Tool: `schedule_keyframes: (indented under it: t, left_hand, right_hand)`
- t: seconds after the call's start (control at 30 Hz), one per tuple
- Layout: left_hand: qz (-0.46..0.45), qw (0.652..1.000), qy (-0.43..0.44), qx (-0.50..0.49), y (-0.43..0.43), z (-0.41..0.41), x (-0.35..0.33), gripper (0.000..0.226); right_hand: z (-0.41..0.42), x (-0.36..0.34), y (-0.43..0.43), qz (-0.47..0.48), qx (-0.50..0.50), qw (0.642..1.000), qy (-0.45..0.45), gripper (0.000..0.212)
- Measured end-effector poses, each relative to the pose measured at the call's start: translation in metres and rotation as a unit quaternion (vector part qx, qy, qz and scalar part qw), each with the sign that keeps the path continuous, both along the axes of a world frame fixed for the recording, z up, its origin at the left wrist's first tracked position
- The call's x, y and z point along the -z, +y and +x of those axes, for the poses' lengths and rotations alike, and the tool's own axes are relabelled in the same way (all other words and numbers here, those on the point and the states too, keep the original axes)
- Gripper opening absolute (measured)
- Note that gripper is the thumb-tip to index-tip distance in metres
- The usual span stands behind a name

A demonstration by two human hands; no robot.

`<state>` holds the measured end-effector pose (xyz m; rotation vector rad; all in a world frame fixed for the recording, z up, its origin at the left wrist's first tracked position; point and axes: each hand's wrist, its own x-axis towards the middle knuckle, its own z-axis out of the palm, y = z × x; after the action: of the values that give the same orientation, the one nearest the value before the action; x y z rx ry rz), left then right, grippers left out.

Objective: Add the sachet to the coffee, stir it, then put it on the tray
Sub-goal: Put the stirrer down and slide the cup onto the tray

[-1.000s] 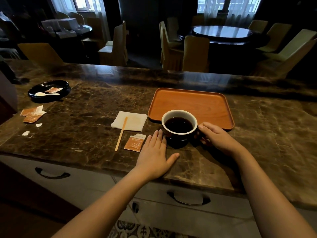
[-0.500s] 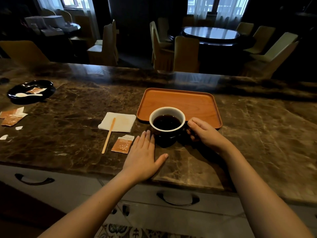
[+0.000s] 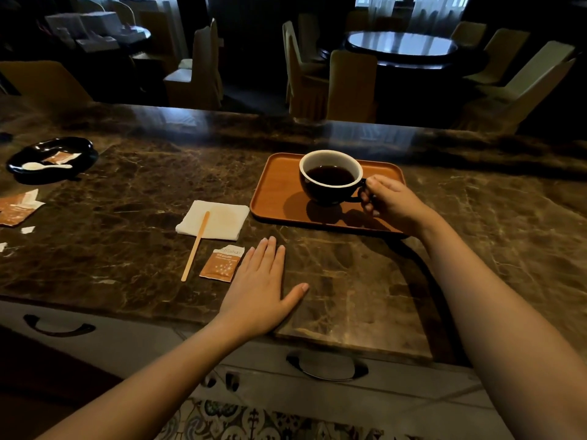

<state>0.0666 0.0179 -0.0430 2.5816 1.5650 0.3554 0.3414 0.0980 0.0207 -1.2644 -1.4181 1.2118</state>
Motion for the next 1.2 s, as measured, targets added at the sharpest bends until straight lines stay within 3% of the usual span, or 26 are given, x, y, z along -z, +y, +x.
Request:
schedule_keyframes:
  t: [1.03,1.2]
  left_hand:
    - [-0.006,0.999,-0.03,-0.019,-0.002,0.0,-0.001,0.085]
    - [-0.008,0.999,-0.031,-0.02,-0.002,0.0,0.0,0.085]
  right_hand:
    - [0.015,0.017,0.042,-0.066,-0.052,0.996,-0.039,0.032]
    - [0.015,0.018,0.047,-0.076,-0.005,0.996,-0.052,0.03]
